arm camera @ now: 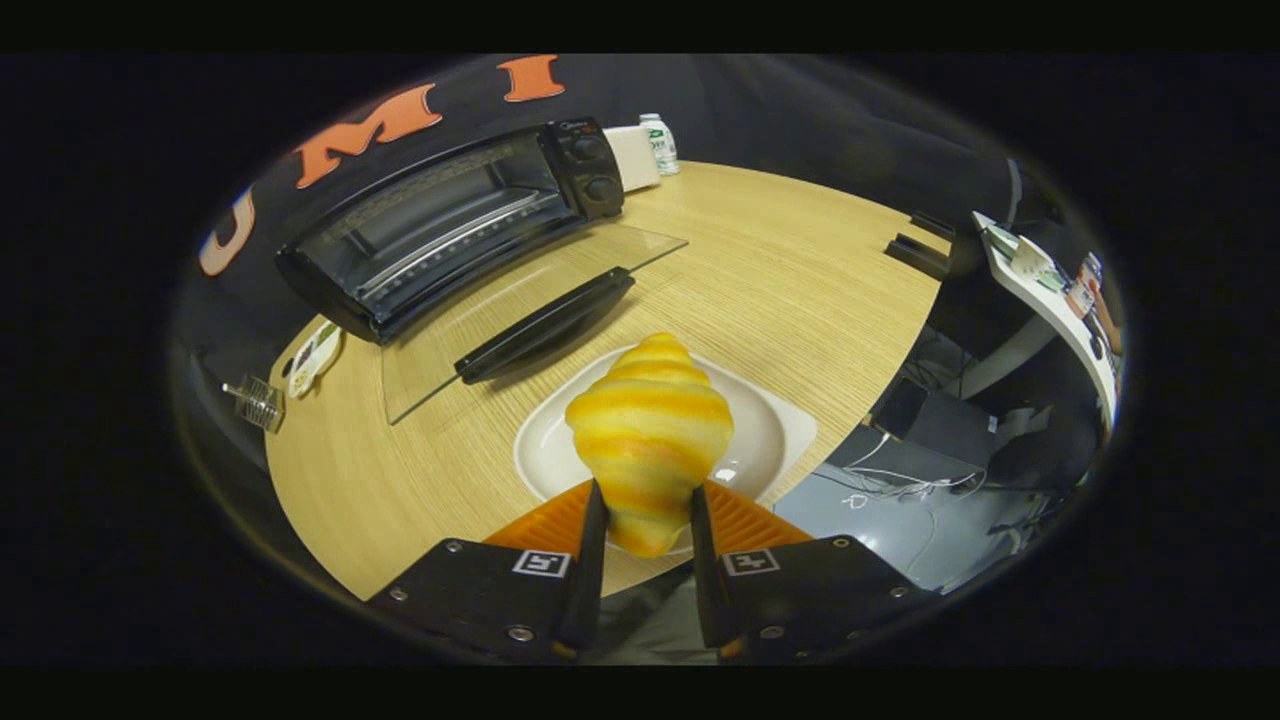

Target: Open the toaster oven, put the food inside, and close the toaster oven door.

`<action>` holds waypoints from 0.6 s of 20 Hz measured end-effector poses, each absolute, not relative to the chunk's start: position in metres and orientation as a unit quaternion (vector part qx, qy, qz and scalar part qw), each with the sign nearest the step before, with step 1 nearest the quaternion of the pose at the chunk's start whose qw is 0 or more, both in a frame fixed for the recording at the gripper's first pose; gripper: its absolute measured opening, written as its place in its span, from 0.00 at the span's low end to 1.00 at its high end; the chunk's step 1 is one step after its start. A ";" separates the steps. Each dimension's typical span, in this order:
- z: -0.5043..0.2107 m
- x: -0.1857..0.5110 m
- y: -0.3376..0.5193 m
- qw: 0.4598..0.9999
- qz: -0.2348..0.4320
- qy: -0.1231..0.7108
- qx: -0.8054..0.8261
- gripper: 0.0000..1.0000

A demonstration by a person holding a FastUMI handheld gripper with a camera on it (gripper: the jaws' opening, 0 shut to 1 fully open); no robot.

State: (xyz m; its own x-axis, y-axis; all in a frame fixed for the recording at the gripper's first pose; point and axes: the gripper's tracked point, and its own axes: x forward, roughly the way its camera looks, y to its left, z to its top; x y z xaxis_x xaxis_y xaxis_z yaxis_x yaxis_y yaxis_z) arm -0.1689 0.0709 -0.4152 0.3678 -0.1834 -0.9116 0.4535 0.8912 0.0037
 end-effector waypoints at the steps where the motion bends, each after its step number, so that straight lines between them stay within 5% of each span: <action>1: -0.409 -0.167 0.070 0.821 -0.193 0.522 0.130 0.41; 12: -0.343 -0.107 0.083 0.869 -0.124 0.437 0.198 0.40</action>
